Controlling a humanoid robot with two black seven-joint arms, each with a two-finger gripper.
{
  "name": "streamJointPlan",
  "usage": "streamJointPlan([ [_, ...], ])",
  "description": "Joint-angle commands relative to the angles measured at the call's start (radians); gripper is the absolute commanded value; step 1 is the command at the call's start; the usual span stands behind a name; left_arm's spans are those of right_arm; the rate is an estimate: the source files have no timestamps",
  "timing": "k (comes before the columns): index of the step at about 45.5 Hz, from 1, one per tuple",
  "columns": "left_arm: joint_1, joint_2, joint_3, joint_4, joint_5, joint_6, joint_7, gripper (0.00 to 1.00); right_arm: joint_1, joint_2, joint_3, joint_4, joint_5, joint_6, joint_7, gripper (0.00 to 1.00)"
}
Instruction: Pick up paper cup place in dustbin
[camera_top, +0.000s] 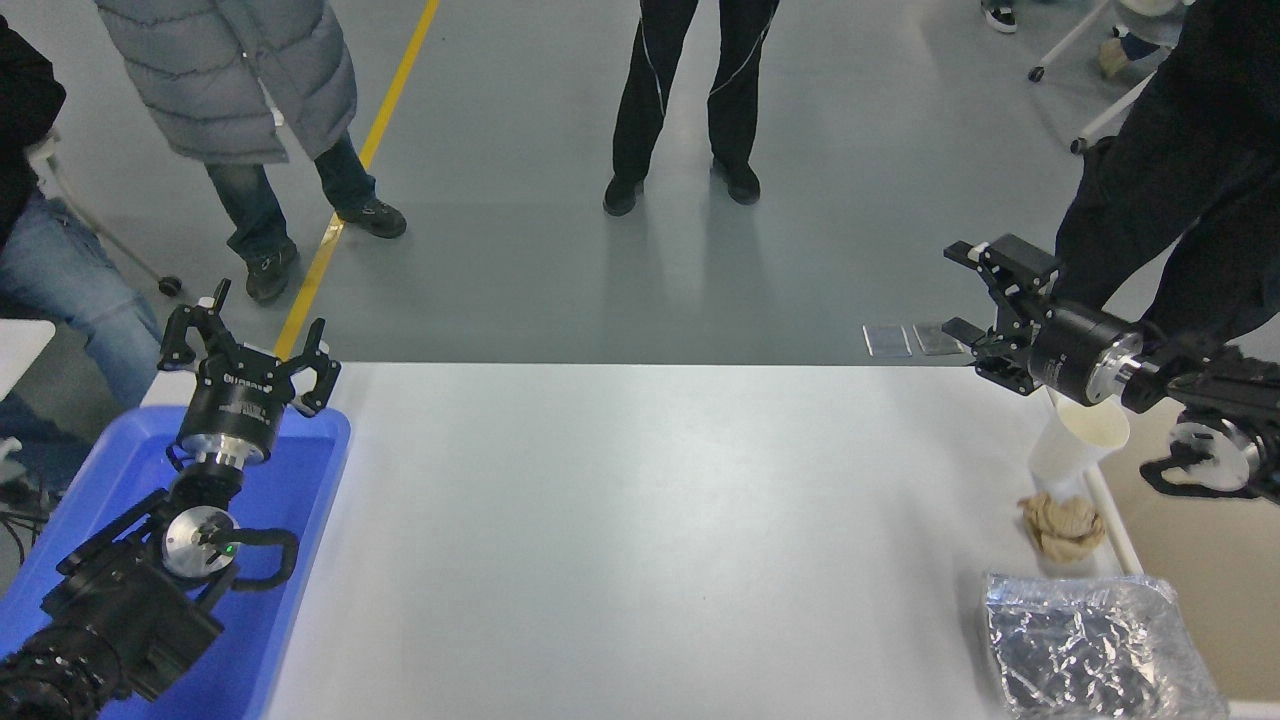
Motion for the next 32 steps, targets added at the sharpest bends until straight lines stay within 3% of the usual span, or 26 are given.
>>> streamJointPlan([
  [1, 0.0, 0.0, 0.001, 0.001, 0.001, 0.0, 0.0, 0.98, 0.366, 0.068, -0.495, 0.142, -0.111, 0.125, -0.002, 1.0],
  [4, 0.0, 0.0, 0.001, 0.001, 0.001, 0.0, 0.0, 0.98, 0.415, 0.108, -0.504, 0.153, -0.215, 0.141, -0.013, 1.0],
  [7, 0.0, 0.0, 0.001, 0.001, 0.001, 0.0, 0.001, 0.98, 0.466, 0.126, -0.492, 0.171, -0.339, 0.183, -0.065, 1.0],
  [13, 0.0, 0.0, 0.001, 0.001, 0.001, 0.0, 0.0, 0.98, 0.592, 0.146, -0.435, 0.196, -0.364, 0.418, -0.295, 1.0],
  [16, 0.0, 0.0, 0.001, 0.001, -0.001, 0.0, 0.0, 0.98, 0.636, 0.149, -0.395, 0.197, -0.361, 0.458, -0.361, 1.0],
  [24, 0.0, 0.0, 0.001, 0.001, -0.001, 0.0, 0.0, 0.98, 0.843, 0.149, -0.409, 0.22, -0.26, 0.458, -0.363, 1.0],
  [32, 0.0, 0.0, 0.001, 0.001, -0.001, 0.002, 0.0, 0.98, 1.064, 0.194, -0.58, 0.308, -0.157, 0.458, -0.372, 1.0],
])
